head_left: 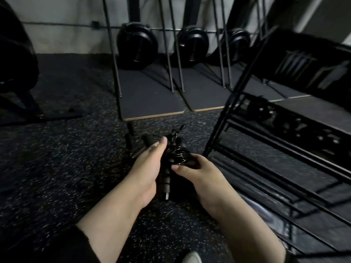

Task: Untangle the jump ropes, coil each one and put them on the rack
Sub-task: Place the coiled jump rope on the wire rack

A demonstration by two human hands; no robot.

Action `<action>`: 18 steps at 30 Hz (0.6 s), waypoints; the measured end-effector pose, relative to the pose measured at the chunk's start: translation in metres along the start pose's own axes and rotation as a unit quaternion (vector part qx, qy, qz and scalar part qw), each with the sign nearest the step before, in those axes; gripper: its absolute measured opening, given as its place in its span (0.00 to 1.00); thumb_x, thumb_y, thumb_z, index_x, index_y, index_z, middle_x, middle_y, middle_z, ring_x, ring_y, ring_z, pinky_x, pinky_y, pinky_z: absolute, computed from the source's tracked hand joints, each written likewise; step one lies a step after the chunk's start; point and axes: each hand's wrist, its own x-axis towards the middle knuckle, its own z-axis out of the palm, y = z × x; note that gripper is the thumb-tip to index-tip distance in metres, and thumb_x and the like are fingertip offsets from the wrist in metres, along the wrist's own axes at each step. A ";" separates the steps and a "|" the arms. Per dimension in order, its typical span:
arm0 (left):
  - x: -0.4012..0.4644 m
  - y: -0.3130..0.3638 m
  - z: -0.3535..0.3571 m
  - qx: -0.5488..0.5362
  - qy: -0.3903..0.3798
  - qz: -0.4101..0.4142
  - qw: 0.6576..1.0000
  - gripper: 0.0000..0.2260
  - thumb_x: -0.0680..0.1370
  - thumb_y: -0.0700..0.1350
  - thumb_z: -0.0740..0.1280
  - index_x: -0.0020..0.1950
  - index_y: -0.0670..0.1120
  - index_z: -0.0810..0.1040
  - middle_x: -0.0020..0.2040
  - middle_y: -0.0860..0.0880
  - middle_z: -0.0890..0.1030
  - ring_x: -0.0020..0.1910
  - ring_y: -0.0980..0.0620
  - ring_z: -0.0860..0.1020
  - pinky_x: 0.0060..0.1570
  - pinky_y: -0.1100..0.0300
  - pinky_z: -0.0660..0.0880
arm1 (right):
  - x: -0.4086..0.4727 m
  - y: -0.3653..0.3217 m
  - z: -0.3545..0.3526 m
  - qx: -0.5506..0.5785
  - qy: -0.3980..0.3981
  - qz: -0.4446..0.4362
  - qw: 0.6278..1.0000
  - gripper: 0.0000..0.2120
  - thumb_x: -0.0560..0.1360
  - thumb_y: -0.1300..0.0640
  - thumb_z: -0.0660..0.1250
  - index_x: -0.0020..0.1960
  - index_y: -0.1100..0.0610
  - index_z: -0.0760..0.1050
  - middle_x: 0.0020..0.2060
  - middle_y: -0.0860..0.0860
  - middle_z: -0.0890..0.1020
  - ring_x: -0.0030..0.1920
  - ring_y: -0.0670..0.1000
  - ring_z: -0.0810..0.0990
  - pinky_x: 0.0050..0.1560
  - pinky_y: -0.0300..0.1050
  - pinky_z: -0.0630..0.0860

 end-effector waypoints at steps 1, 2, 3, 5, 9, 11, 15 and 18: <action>-0.003 0.003 0.013 0.010 -0.012 0.007 1.000 0.21 0.79 0.63 0.67 0.64 0.50 0.83 0.59 0.47 0.86 0.60 0.46 0.83 0.64 0.45 0.77 | -0.005 -0.006 -0.011 -0.008 0.009 -0.007 1.000 0.18 0.73 0.56 0.79 0.60 0.52 0.79 0.49 0.52 0.89 0.50 0.54 0.88 0.58 0.59 0.83; -0.006 0.007 0.026 0.020 -0.027 0.013 0.999 0.26 0.75 0.67 0.69 0.65 0.51 0.82 0.62 0.48 0.84 0.63 0.46 0.82 0.66 0.45 0.76 | -0.011 -0.014 -0.023 -0.018 0.019 -0.015 1.000 0.18 0.73 0.55 0.79 0.60 0.53 0.80 0.48 0.51 0.89 0.49 0.53 0.88 0.56 0.58 0.84; -0.008 0.010 0.042 0.028 -0.043 0.012 0.999 0.34 0.69 0.72 0.72 0.67 0.53 0.81 0.66 0.48 0.82 0.66 0.46 0.79 0.68 0.44 0.74 | -0.017 -0.021 -0.037 -0.022 0.029 -0.025 0.999 0.18 0.72 0.55 0.79 0.60 0.53 0.80 0.47 0.50 0.89 0.48 0.52 0.88 0.55 0.56 0.84; -0.009 0.014 0.069 0.043 -0.069 0.016 0.997 0.41 0.63 0.76 0.72 0.69 0.54 0.80 0.67 0.48 0.81 0.67 0.45 0.79 0.69 0.42 0.73 | -0.029 -0.038 -0.062 -0.017 0.050 -0.046 0.998 0.18 0.72 0.55 0.80 0.60 0.53 0.80 0.46 0.50 0.89 0.45 0.50 0.88 0.48 0.50 0.85; -0.015 0.024 0.124 0.075 -0.109 0.047 0.990 0.23 0.79 0.66 0.64 0.66 0.53 0.81 0.61 0.50 0.85 0.63 0.48 0.82 0.67 0.44 0.75 | -0.043 -0.061 -0.111 -0.003 0.091 -0.087 0.992 0.16 0.73 0.58 0.78 0.59 0.55 0.80 0.40 0.49 0.88 0.32 0.42 0.85 0.29 0.34 0.76; -0.017 0.023 0.145 0.087 -0.124 0.058 0.987 0.21 0.80 0.65 0.63 0.66 0.55 0.81 0.63 0.52 0.84 0.66 0.50 0.79 0.70 0.45 0.72 | -0.046 -0.065 -0.129 -0.002 0.108 -0.096 0.989 0.17 0.72 0.57 0.79 0.59 0.54 0.80 0.43 0.49 0.89 0.39 0.46 0.87 0.37 0.40 0.81; -0.013 0.014 0.176 0.091 -0.149 0.053 0.983 0.34 0.68 0.75 0.69 0.68 0.57 0.79 0.70 0.53 0.79 0.71 0.49 0.74 0.73 0.41 0.67 | -0.050 -0.067 -0.166 0.009 0.157 -0.108 0.982 0.17 0.71 0.54 0.80 0.58 0.56 0.82 0.46 0.50 0.89 0.48 0.52 0.88 0.56 0.59 0.83; -0.007 0.004 0.197 0.099 -0.171 0.043 0.979 0.38 0.64 0.77 0.71 0.68 0.57 0.79 0.73 0.52 0.77 0.74 0.48 0.72 0.75 0.39 0.64 | -0.057 -0.073 -0.204 0.032 0.184 -0.108 0.977 0.25 0.64 0.48 0.83 0.56 0.56 0.82 0.46 0.52 0.88 0.50 0.58 0.87 0.58 0.66 0.81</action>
